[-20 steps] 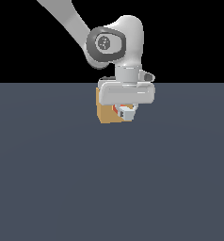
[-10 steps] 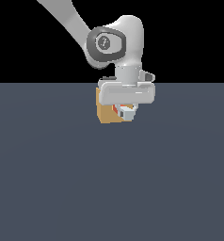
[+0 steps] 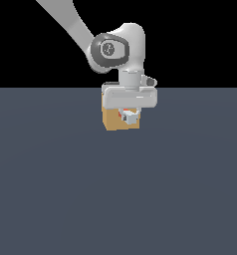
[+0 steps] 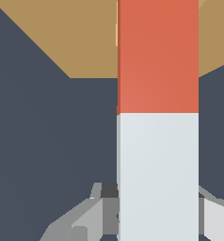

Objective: Insert the peg into the horizontal hole in a box.

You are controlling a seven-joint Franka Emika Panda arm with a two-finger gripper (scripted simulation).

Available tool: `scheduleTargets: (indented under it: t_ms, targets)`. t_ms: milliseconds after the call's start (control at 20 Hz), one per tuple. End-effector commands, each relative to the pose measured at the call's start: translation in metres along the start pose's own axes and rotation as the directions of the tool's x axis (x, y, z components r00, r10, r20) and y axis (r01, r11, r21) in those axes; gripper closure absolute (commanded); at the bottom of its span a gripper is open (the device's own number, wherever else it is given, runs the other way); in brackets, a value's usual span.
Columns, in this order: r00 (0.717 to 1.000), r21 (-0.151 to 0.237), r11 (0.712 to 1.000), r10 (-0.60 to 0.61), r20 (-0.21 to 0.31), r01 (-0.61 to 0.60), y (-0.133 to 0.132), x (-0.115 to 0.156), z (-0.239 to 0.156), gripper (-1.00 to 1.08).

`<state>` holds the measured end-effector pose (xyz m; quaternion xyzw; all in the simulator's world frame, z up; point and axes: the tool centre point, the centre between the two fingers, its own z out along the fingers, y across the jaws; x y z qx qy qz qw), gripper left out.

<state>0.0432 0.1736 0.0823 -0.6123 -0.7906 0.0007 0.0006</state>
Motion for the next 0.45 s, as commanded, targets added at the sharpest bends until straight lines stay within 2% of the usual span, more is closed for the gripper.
scheduleTargets:
  t_ms: [0, 200, 400]
  targets:
    - [1.000, -0.003, 1.000, -0.002, -0.001, 0.002, 0.000, 0.021, -0.001, 1.08]
    - [1.000, -0.003, 1.000, -0.002, -0.001, 0.002, 0.001, 0.043, -0.002, 1.08]
    - [1.000, -0.004, 1.000, -0.002, -0.001, 0.002, 0.001, 0.050, -0.002, 1.08]
